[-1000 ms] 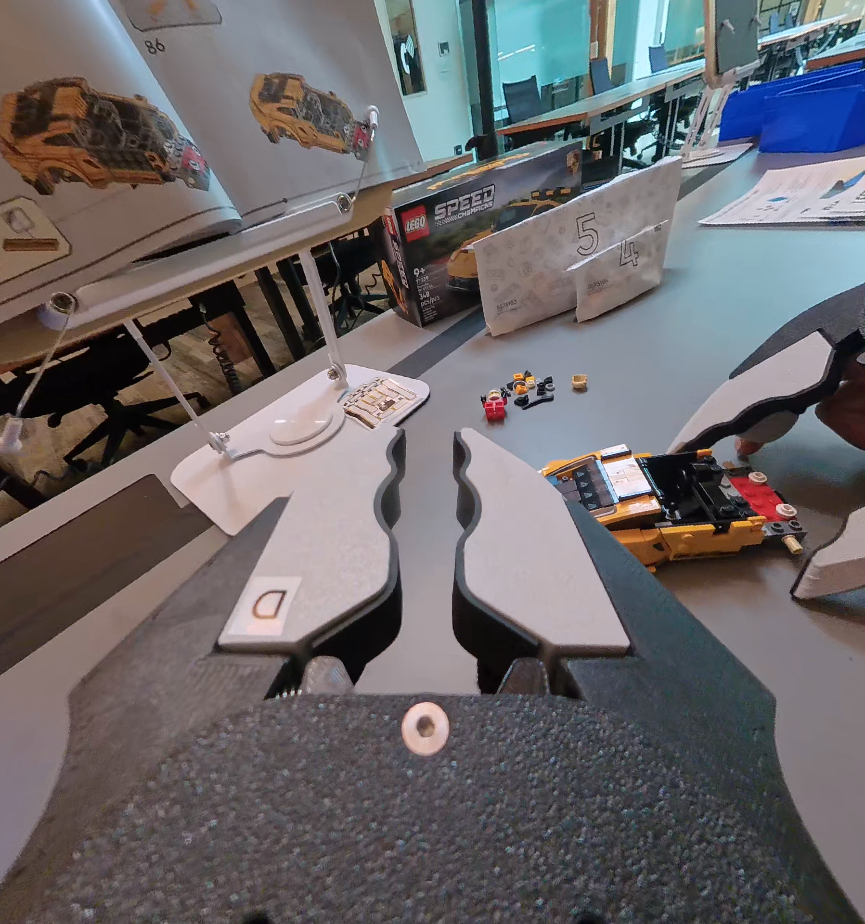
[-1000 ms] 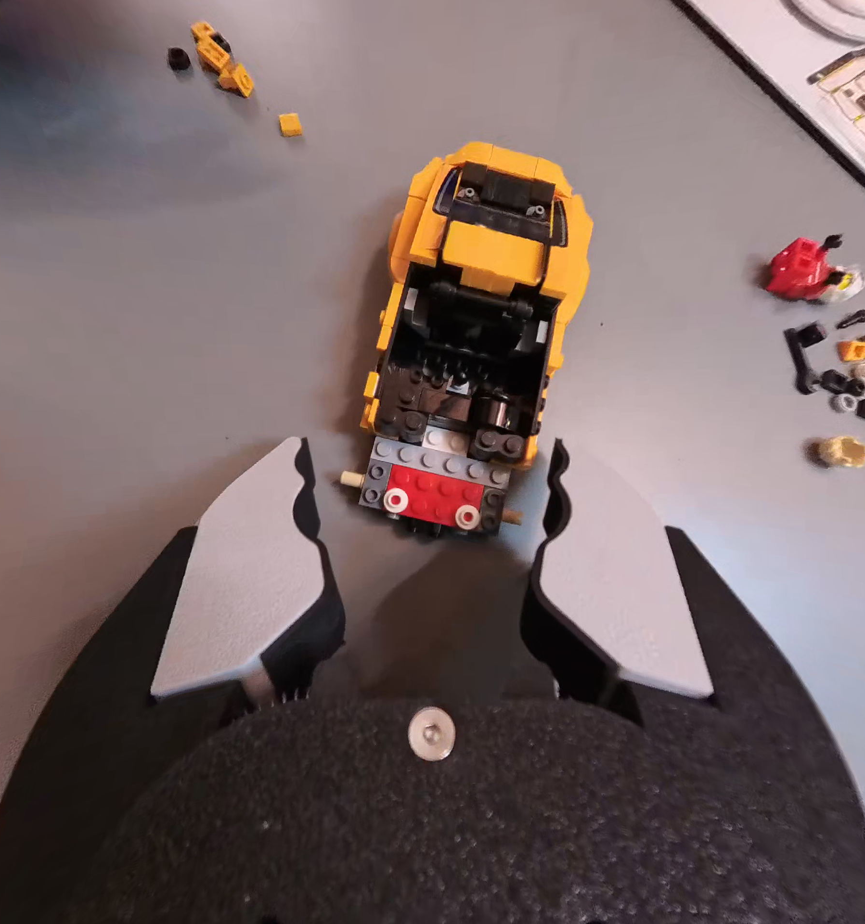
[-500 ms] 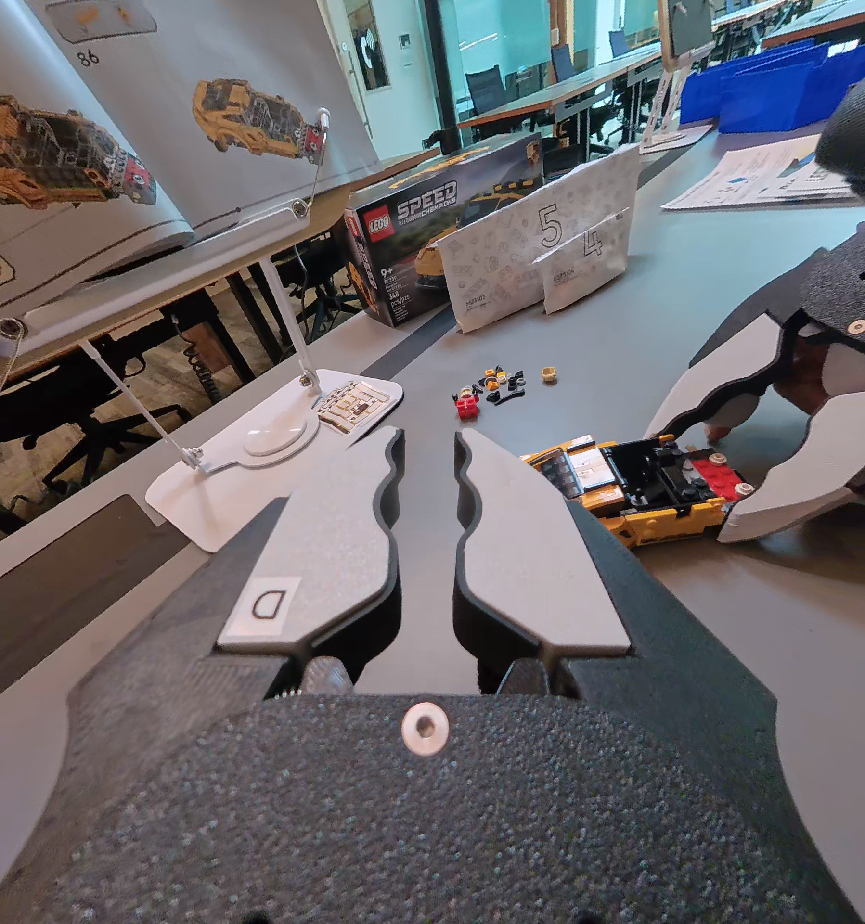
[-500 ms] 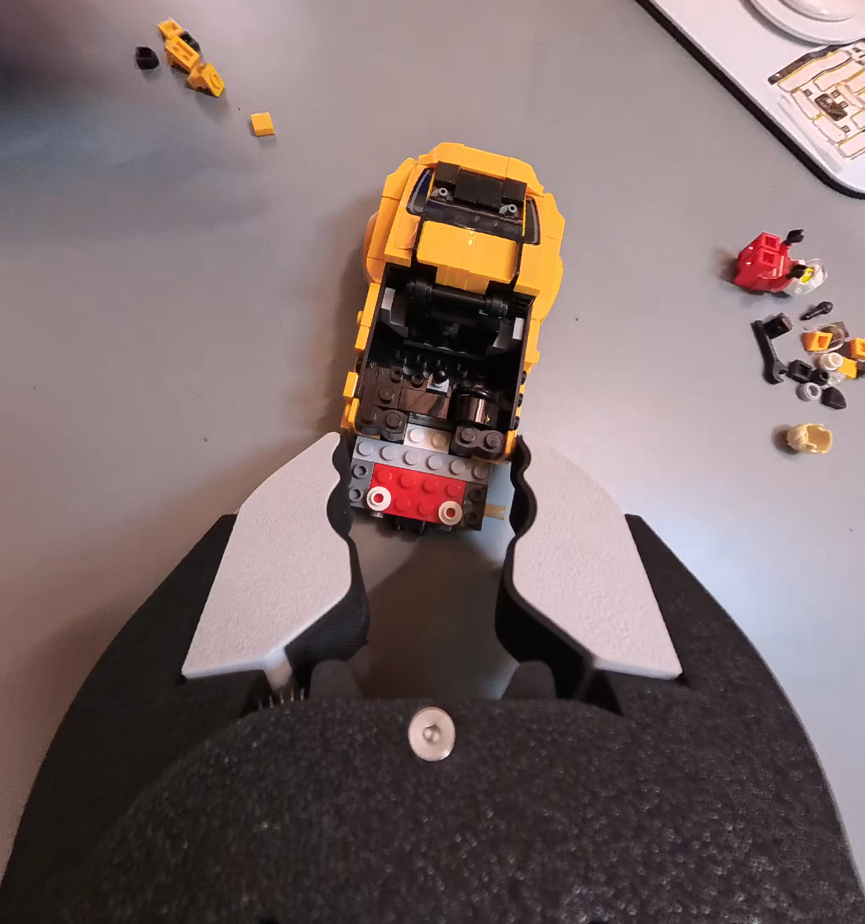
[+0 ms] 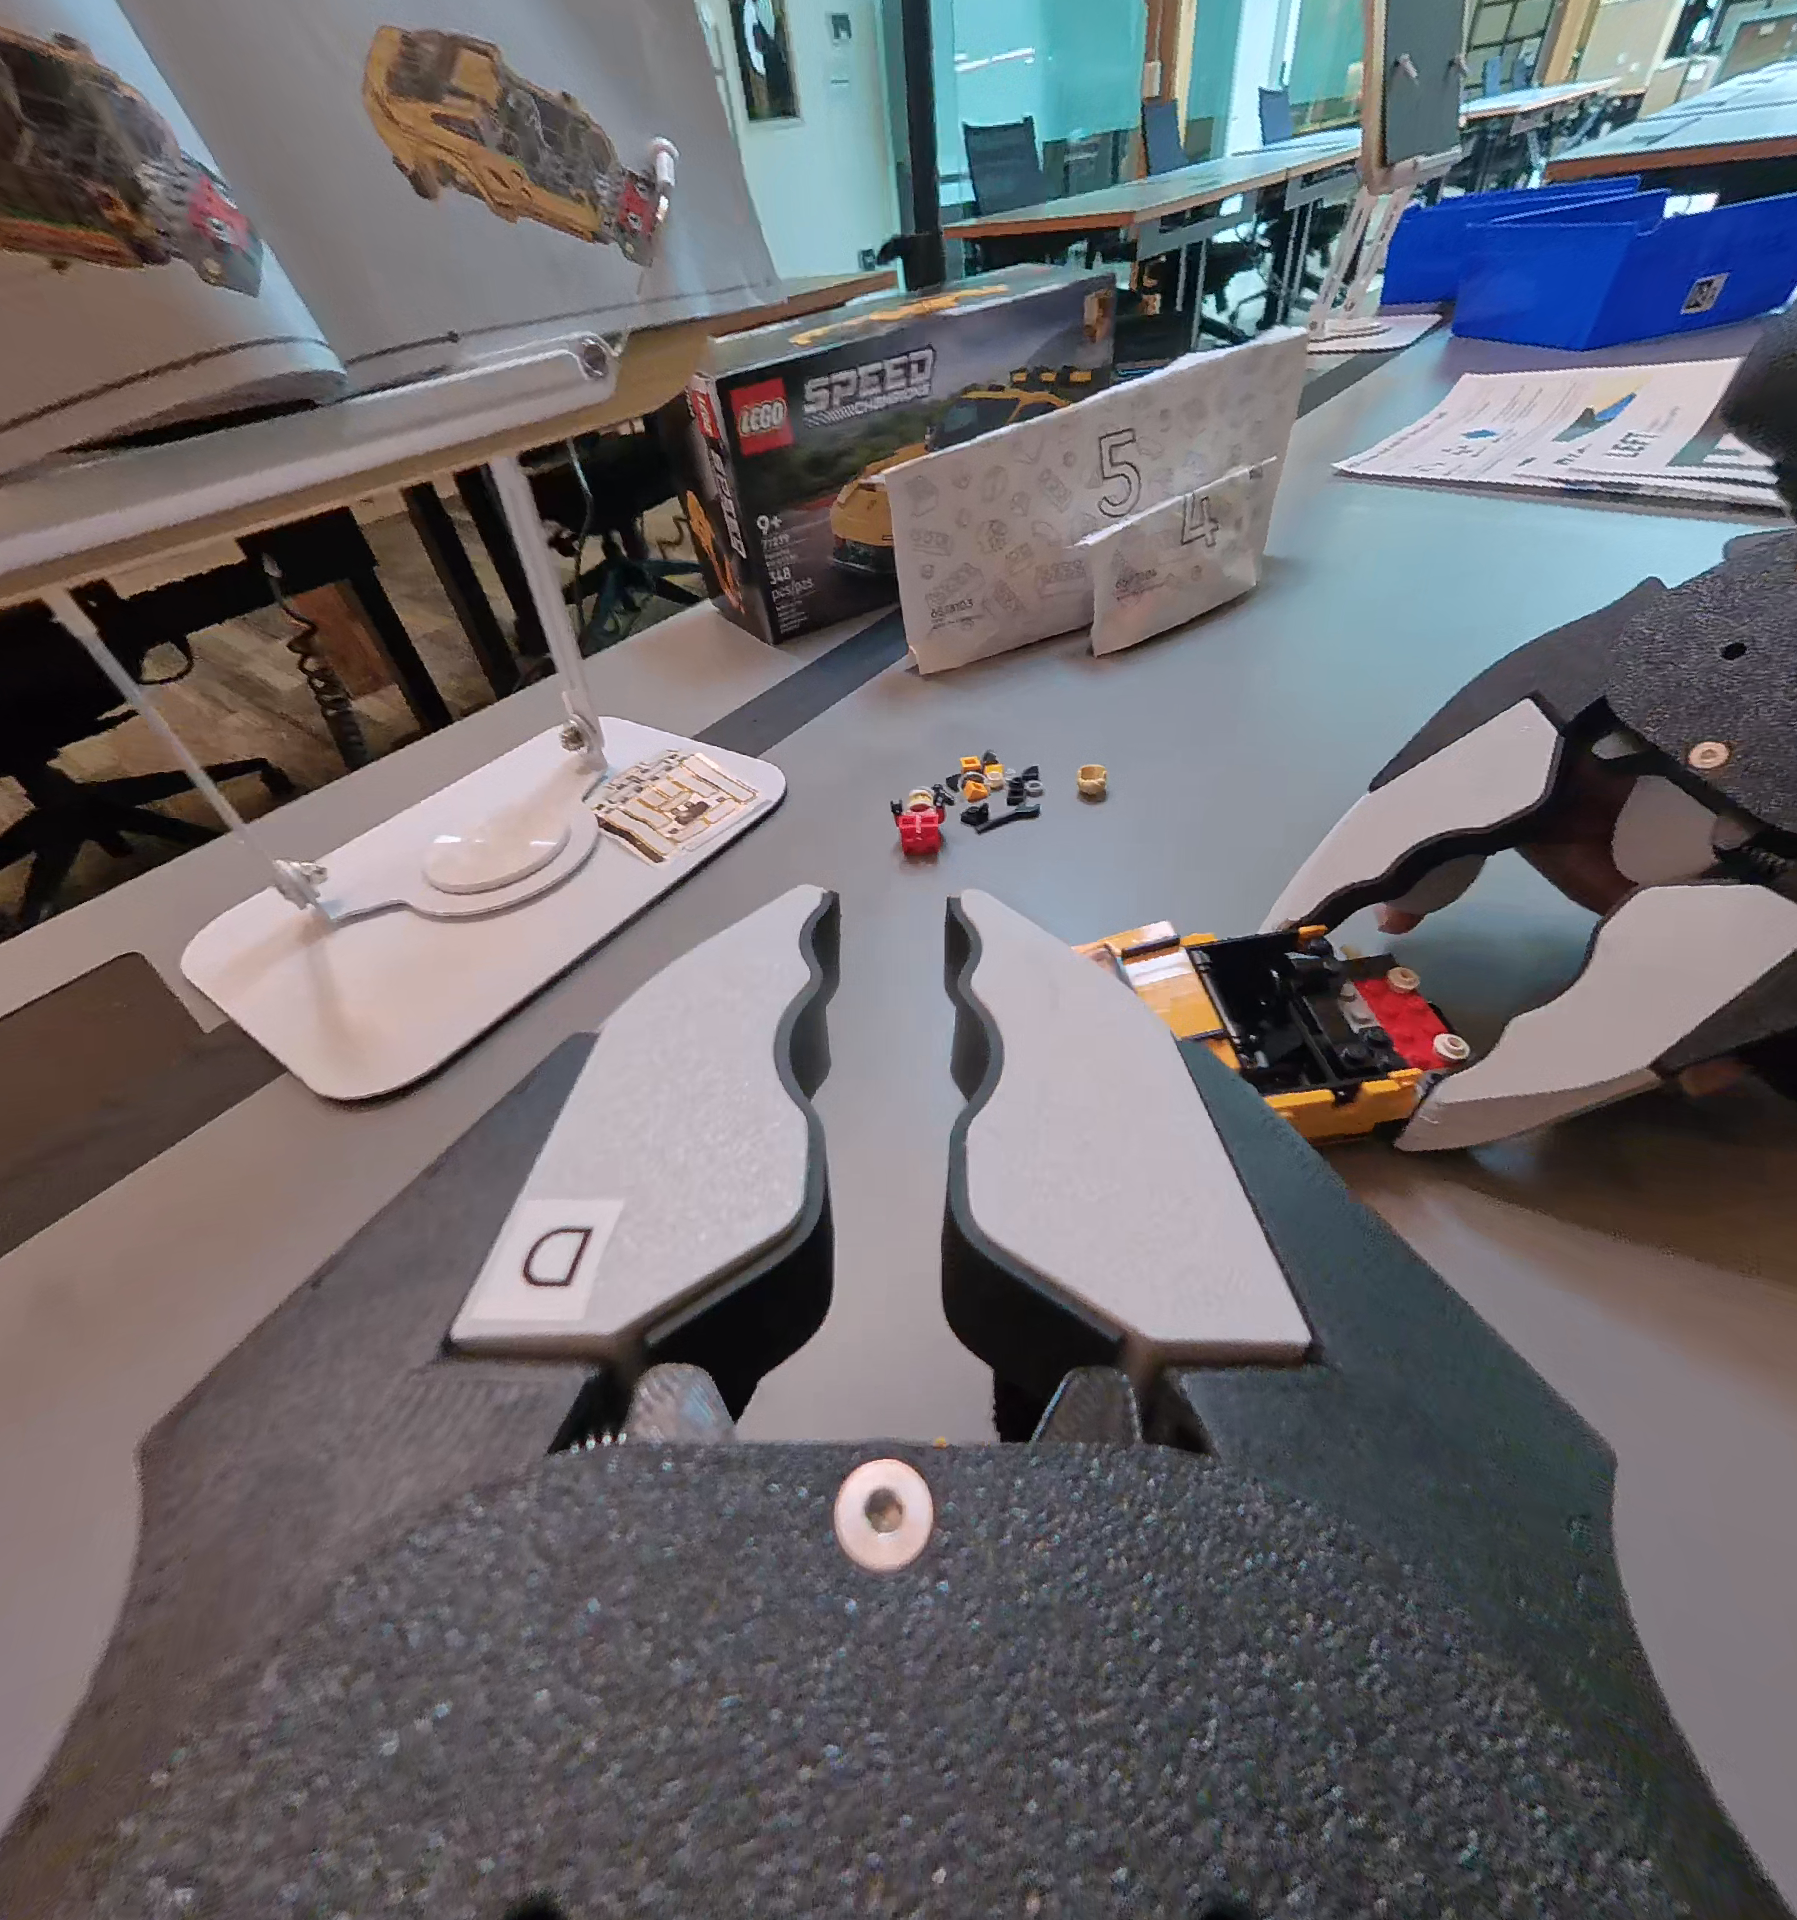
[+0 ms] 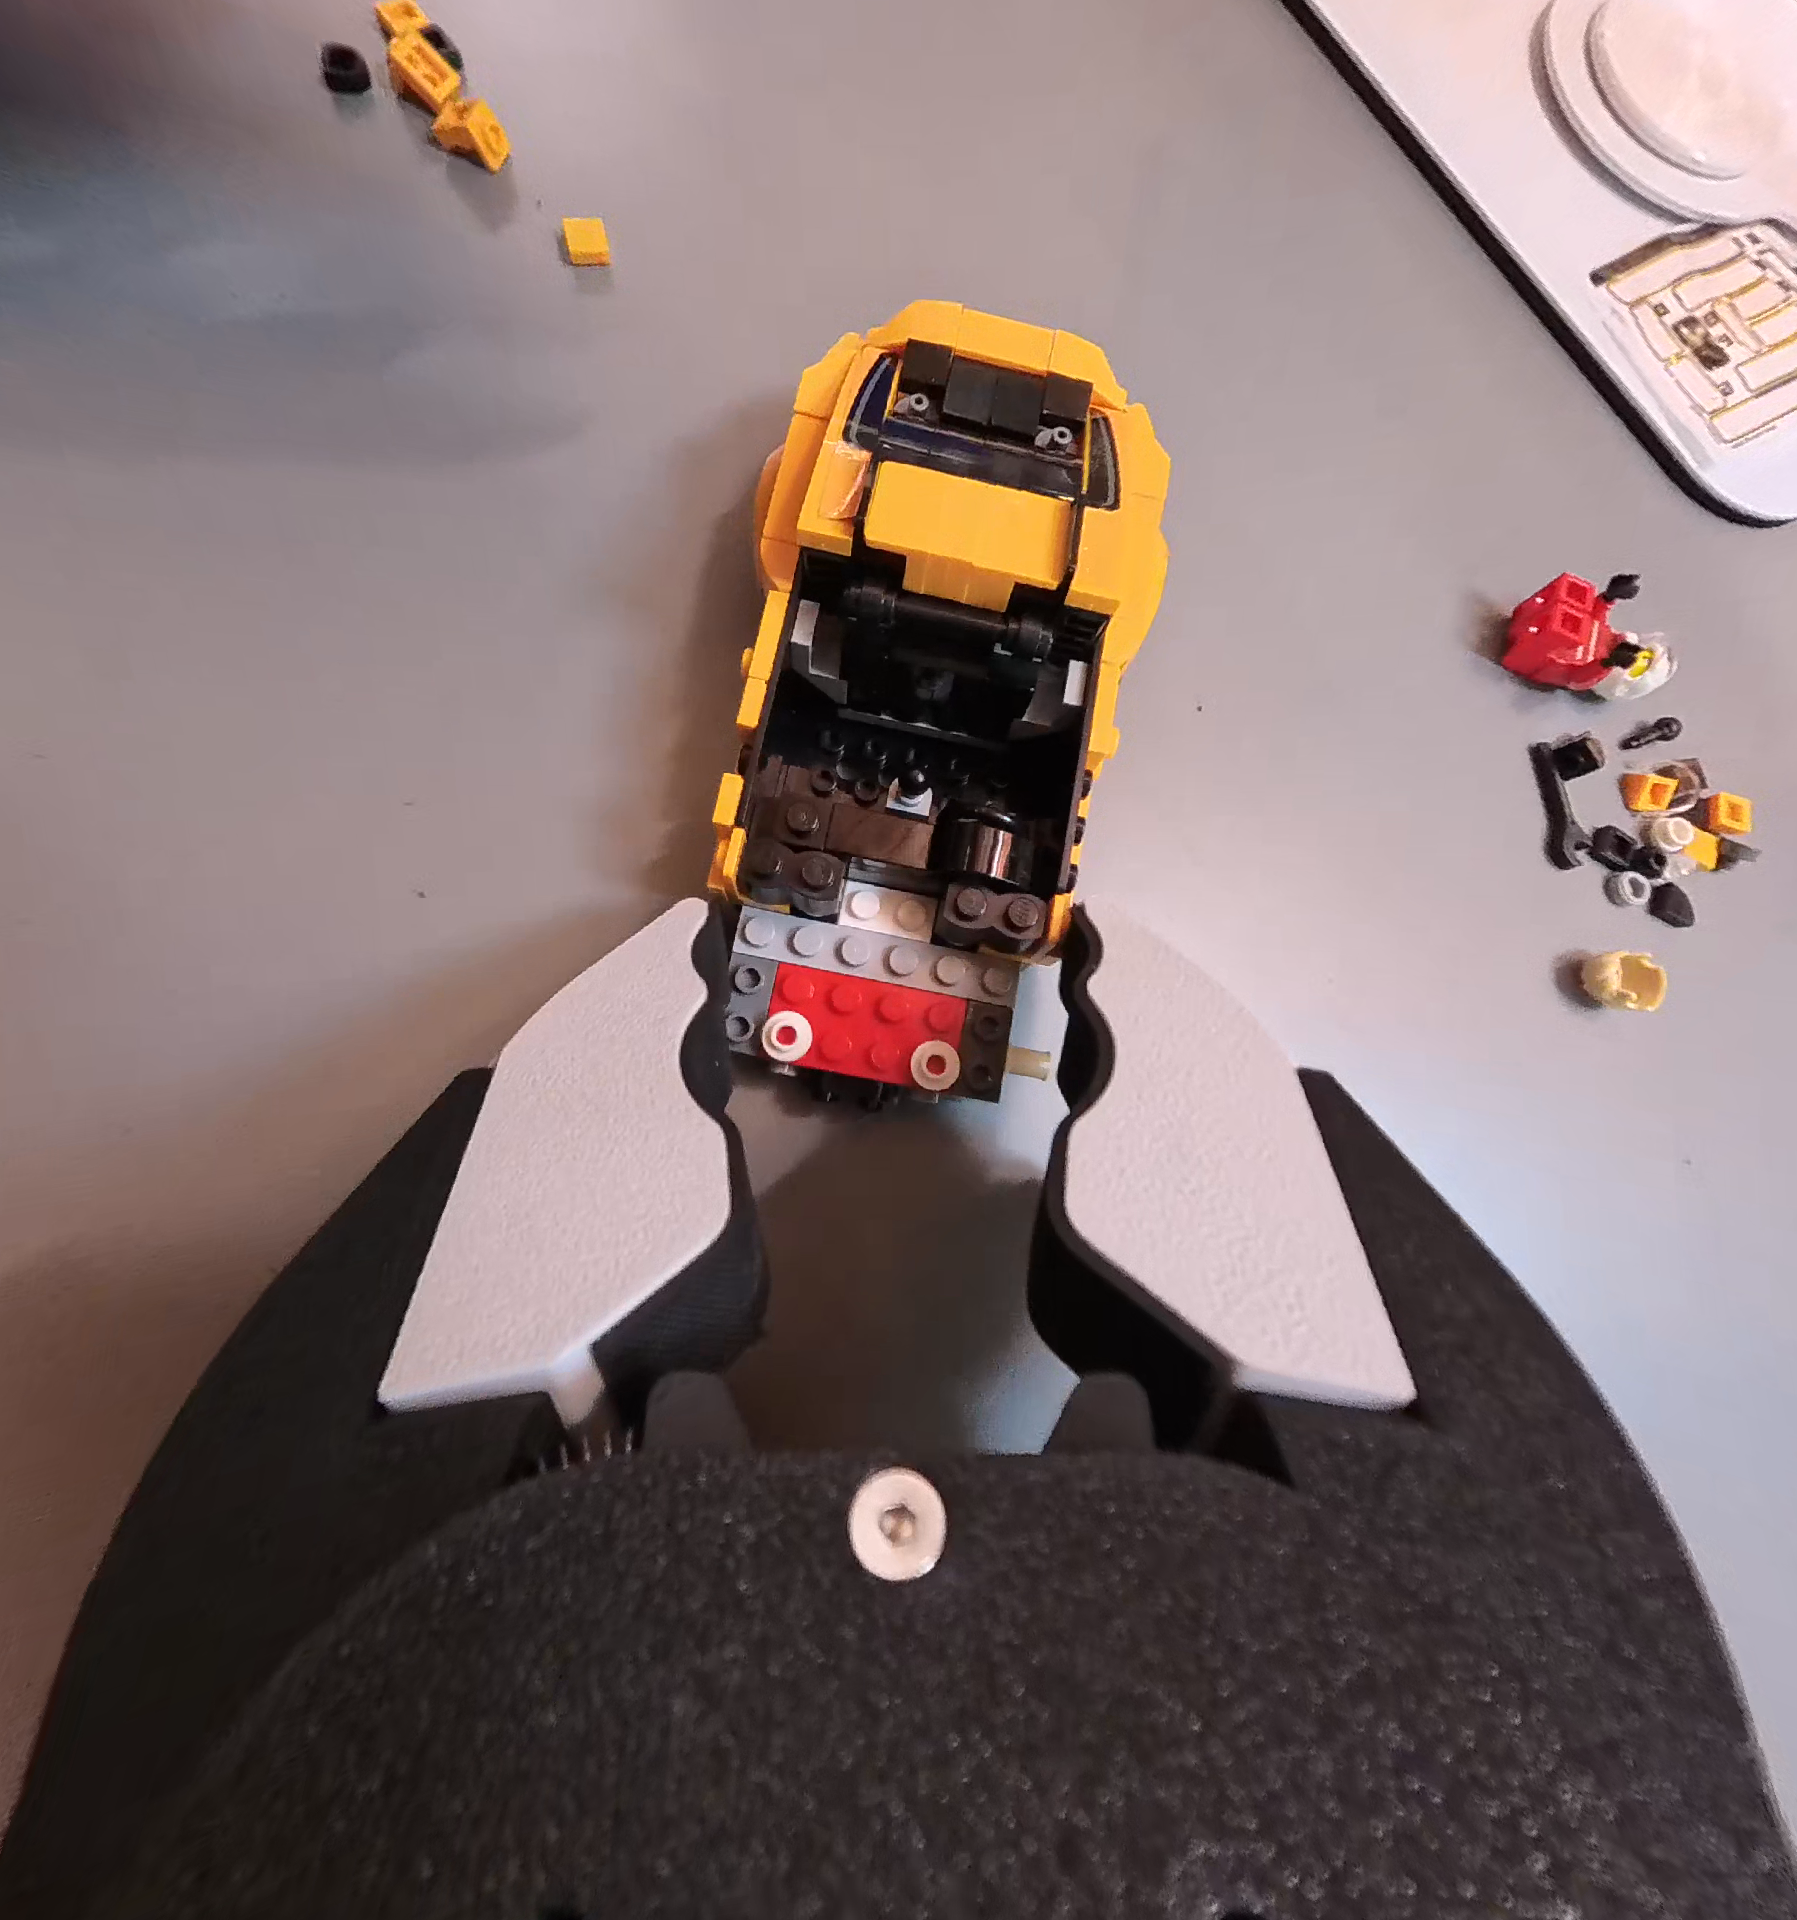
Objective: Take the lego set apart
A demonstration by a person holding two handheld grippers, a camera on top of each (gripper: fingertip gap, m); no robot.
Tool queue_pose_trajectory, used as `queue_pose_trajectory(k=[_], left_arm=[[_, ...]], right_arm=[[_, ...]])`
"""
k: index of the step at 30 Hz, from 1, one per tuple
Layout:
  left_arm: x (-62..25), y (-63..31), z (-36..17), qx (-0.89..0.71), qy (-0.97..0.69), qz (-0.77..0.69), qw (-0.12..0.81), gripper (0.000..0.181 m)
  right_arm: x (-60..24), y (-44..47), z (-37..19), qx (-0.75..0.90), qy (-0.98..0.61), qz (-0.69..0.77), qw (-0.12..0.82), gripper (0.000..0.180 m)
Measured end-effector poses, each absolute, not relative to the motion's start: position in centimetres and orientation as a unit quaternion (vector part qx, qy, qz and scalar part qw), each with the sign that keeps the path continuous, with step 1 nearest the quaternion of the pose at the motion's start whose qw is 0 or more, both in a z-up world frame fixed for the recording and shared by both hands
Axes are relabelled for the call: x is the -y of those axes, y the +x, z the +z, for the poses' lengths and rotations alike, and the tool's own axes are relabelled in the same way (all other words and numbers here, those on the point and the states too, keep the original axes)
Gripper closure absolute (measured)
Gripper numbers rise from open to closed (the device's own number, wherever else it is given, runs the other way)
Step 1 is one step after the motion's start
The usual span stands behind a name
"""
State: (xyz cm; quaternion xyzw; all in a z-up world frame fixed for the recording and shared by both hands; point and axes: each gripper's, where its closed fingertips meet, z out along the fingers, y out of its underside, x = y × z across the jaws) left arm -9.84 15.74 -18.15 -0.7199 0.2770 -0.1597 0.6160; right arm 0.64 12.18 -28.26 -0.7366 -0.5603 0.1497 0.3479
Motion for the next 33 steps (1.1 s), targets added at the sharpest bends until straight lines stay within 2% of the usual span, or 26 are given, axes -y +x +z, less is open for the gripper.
queue_pose_trajectory(k=[11,13,21,24,29,32,33], left_arm=[[-13.4,-6.0,-22.4,-0.330,-0.775,-0.182,0.506,0.140],[-13.2,-5.7,-23.4,-0.341,-0.785,-0.179,0.486,0.132],[-12.7,-4.8,-25.1,-0.357,-0.793,-0.197,0.453,0.115],[-12.8,-4.8,-25.1,-0.357,-0.793,-0.200,0.452,0.114],[-12.8,-5.2,-25.1,-0.371,-0.789,-0.195,0.450,0.126],[-12.5,-5.3,-25.1,-0.383,-0.786,-0.196,0.444,0.139],[-12.5,-5.3,-25.2,-0.386,-0.785,-0.194,0.443,0.139]], right_arm=[[-11.9,0.8,-28.3,0.534,-0.763,0.144,0.334,0.118],[-11.4,0.7,-28.1,0.540,-0.759,0.154,0.329,0.117],[-9.0,0.3,-27.6,0.582,-0.731,0.184,0.304,0.121],[-8.4,0.5,-27.3,0.588,-0.724,0.209,0.292,0.122],[-7.5,0.5,-26.9,0.590,-0.713,0.259,0.277,0.132],[-6.5,0.2,-26.7,0.604,-0.692,0.292,0.268,0.150],[-6.5,0.1,-26.8,0.603,-0.692,0.293,0.268,0.151]])
